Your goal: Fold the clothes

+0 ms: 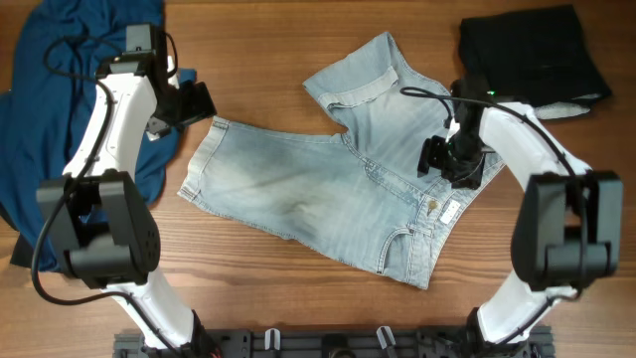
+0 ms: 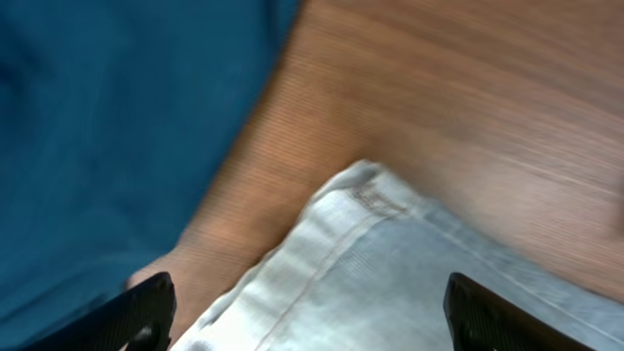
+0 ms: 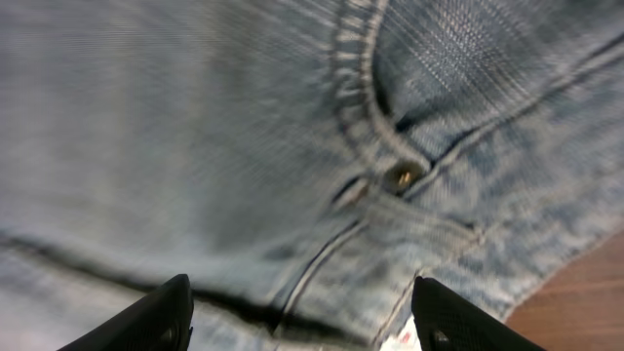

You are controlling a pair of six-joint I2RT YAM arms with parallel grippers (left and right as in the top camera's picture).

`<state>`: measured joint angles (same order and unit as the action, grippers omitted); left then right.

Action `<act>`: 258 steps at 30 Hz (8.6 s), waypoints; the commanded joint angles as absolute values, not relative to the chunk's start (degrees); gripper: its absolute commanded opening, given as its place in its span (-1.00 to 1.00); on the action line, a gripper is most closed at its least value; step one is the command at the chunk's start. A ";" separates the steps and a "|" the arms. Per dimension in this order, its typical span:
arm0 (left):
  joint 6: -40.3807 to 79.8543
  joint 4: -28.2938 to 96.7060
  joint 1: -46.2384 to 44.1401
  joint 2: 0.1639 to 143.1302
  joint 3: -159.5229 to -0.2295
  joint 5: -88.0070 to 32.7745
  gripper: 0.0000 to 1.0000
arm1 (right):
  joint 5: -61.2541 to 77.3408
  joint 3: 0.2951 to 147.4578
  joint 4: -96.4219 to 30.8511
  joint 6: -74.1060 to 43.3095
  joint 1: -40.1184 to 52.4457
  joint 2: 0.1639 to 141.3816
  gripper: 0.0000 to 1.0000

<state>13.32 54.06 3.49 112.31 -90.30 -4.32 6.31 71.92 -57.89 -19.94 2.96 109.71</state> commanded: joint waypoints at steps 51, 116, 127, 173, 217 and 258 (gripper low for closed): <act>-32.80 25.69 -15.55 124.09 -90.94 -11.92 0.89 | 12.10 96.01 -50.00 -9.37 1.08 111.15 0.98; 27.94 25.23 0.19 123.96 -90.98 -6.00 -0.92 | 12.12 95.98 -47.40 -10.68 1.17 111.15 0.96; 32.23 28.62 4.91 123.96 -90.98 -21.69 -0.92 | 13.02 95.98 -47.40 -10.50 1.32 111.15 0.96; -43.57 23.20 -11.25 120.97 -90.98 3.92 1.00 | 13.85 95.13 -48.07 -7.88 1.43 111.22 0.98; 14.22 18.52 3.33 129.62 -91.00 -4.99 0.76 | 13.82 95.13 -47.48 -7.84 1.43 111.22 0.98; 13.30 46.37 -8.01 99.02 -92.16 -10.61 1.00 | 21.52 95.13 -62.78 -5.17 1.87 108.92 0.70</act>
<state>4.08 41.19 -8.16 108.75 -91.61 -11.07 17.85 95.59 -59.31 -6.13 1.37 111.42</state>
